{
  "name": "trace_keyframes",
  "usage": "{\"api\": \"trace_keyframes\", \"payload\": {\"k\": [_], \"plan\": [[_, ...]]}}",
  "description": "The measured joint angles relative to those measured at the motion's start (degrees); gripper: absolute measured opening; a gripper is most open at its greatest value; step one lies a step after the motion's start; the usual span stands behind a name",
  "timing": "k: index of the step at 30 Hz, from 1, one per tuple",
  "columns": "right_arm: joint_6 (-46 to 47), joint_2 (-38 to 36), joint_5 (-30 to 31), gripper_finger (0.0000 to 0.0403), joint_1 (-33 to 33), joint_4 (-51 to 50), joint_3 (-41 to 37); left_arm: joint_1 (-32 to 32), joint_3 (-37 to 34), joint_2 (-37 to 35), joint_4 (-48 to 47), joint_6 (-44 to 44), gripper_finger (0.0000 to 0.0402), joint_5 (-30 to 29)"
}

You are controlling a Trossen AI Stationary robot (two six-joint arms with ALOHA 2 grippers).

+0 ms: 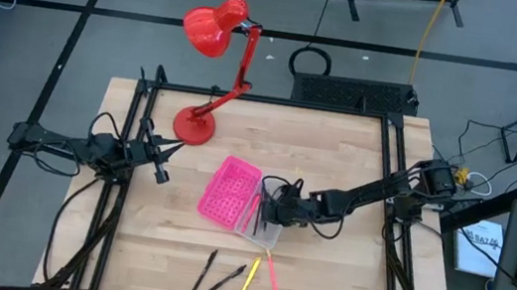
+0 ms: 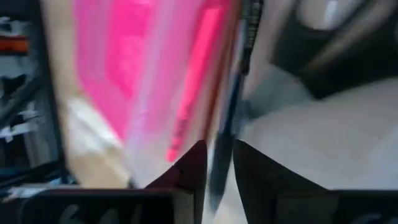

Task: Pick & place school supplies into a supply box
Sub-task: Put the right black pen in the pink box, then adjust the pink box

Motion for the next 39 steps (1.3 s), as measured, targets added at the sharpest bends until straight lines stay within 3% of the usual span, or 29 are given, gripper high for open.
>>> {"api": "trace_keyframes", "payload": {"k": [12,21,28,32,39], "plan": [[-8.6,0.0,3.0,0.008,1.1,9.9,0.0,0.0,0.0,0.0,0.0,-0.8,0.0042,0.0],[-22.8,0.0,6.4,0.0012,4.0,9.3,0.0,0.0,0.0,0.0,-0.1,-0.2,0.0042,0.1],[-38.0,-1.0,7.5,0.0001,5.1,7.8,0.0,0.0,0.0,0.0,-0.1,-12.5,0.0042,-0.2],[-44.4,-5.7,8.2,0.0001,6.0,2.1,0.0,0.0,0.0,0.0,-0.9,-19.6,0.0042,-0.8],[-63.4,-19.8,23.6,0.0001,10.9,-10.1,-0.8,0.0,0.0,0.0,-11.2,-23.5,0.0042,12.3]]}}
